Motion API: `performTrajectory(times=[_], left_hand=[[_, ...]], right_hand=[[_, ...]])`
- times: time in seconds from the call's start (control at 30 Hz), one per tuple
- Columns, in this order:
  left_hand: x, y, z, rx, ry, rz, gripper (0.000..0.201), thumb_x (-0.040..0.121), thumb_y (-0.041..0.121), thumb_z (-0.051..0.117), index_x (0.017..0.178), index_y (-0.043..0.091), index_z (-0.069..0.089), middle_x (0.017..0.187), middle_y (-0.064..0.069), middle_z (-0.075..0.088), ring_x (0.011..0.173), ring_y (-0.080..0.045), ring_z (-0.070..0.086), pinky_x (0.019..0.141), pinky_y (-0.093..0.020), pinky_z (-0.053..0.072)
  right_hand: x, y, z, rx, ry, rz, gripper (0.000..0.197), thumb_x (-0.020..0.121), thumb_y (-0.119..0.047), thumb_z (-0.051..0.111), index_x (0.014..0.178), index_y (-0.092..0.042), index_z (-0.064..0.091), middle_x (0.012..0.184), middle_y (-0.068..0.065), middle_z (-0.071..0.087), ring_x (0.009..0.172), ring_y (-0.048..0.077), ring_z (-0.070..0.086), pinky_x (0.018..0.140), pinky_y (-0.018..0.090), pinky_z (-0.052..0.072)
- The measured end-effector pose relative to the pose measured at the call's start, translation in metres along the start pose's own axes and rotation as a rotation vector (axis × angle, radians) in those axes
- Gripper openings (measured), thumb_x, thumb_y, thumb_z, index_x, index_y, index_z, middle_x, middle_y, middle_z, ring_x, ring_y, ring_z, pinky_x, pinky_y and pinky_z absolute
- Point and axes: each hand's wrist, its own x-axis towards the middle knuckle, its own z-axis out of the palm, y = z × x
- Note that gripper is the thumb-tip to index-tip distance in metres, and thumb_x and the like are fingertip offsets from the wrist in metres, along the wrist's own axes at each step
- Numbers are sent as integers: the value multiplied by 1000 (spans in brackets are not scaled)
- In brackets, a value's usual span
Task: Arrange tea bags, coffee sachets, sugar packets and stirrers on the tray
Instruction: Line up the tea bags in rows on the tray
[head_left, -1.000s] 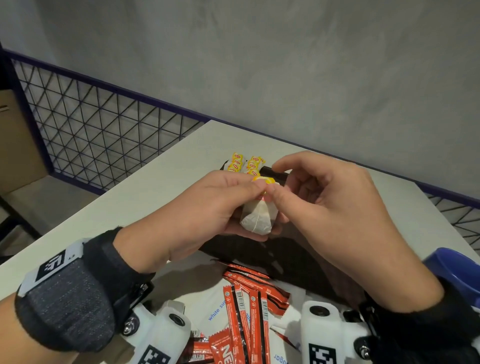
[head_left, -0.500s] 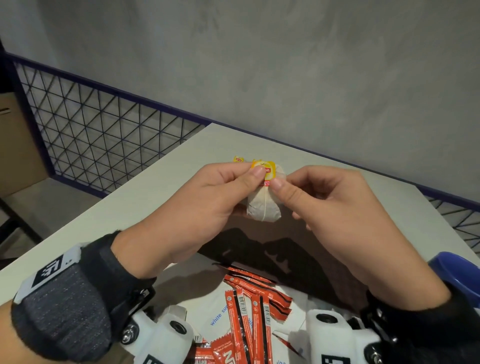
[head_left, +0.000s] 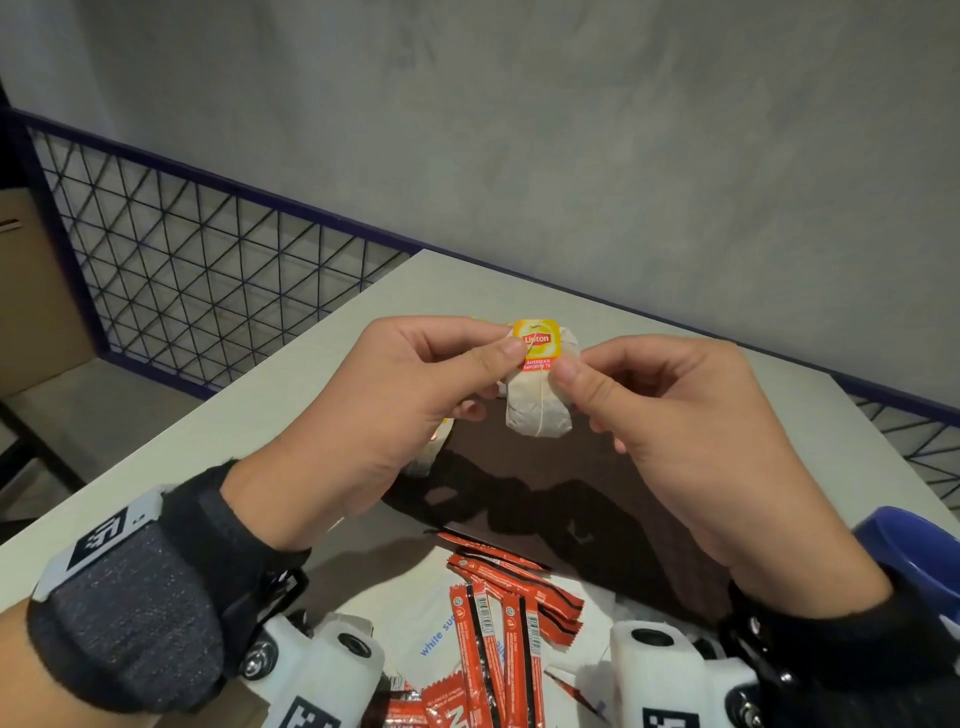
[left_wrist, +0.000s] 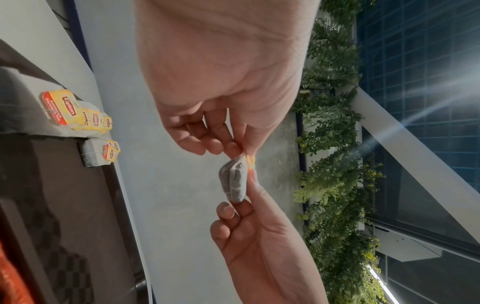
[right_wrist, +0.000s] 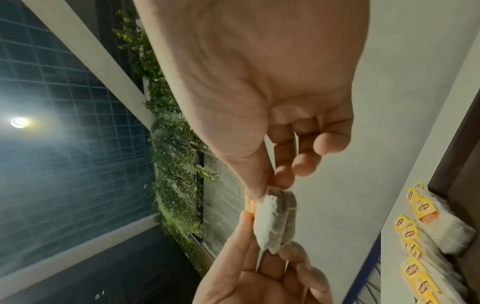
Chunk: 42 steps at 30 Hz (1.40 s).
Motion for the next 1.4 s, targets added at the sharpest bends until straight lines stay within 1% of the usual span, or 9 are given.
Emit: performTrajectory(times=[0.07, 0.17, 0.33, 0.47, 0.57, 0.8, 1.0, 1.27, 1.4], left_hand=[[0, 0, 0, 28, -3, 6, 26, 82, 27, 72, 101, 12, 81, 83, 7, 76, 73, -3, 63, 63, -19, 49], [-1, 0, 0, 54, -15, 13, 24, 84, 25, 71, 101, 13, 82, 84, 7, 76, 72, -3, 61, 62, -19, 48], [-1, 0, 0, 47, -29, 14, 24, 85, 25, 70, 103, 14, 81, 86, 7, 77, 74, -6, 60, 64, -21, 48], [0, 1, 0, 54, -49, -24, 19, 90, 22, 69, 104, 14, 81, 88, 4, 78, 78, -11, 62, 68, -24, 48], [1, 4, -1, 76, -50, -48, 16, 93, 20, 70, 103, 18, 82, 89, 5, 77, 78, -9, 60, 70, -28, 45], [15, 27, -31, -24, 222, -59, 13, 95, 16, 67, 99, 17, 79, 83, 5, 70, 72, -9, 58, 66, -22, 47], [22, 26, -47, -116, 358, -100, 11, 91, 23, 72, 99, 18, 76, 75, 8, 66, 68, -9, 57, 63, -24, 45], [29, 28, -58, -161, 377, -86, 10, 89, 22, 73, 97, 16, 74, 71, 7, 64, 62, -9, 56, 60, -25, 43], [29, 28, -56, -180, 356, -75, 11, 90, 21, 72, 99, 16, 74, 69, 7, 63, 60, -9, 54, 59, -25, 42]], right_hand=[[-1, 0, 0, -62, 10, -22, 14, 88, -31, 76, 78, -24, 81, 62, -5, 69, 54, 7, 54, 50, 24, 42], [-2, -1, 0, -161, 18, -42, 13, 90, -33, 74, 81, -27, 82, 74, -3, 75, 68, 17, 66, 64, 35, 52], [-1, -1, -1, -96, -35, 12, 11, 89, -34, 73, 85, -27, 81, 76, -3, 75, 63, 1, 60, 57, 19, 48], [-1, 2, 0, -46, -115, 53, 11, 89, -28, 74, 82, -21, 79, 77, 9, 73, 64, 10, 55, 56, 26, 43], [-1, 2, -1, -44, -111, 56, 11, 89, -23, 73, 81, -17, 78, 73, 5, 71, 63, 7, 55, 55, 20, 42], [27, 23, -5, -47, 2, 230, 18, 90, -16, 75, 73, -12, 74, 68, 1, 64, 67, 12, 52, 57, 28, 40], [73, 56, 28, -72, -189, 548, 20, 92, -16, 73, 74, -14, 64, 55, -4, 61, 59, 13, 57, 53, 25, 42], [101, 80, 57, -9, -177, 786, 4, 98, -6, 65, 95, -5, 61, 77, 9, 59, 63, 18, 59, 60, 28, 56], [107, 89, 59, -21, -126, 817, 27, 93, -7, 71, 117, 3, 64, 71, 8, 56, 62, 20, 62, 59, 31, 58]])
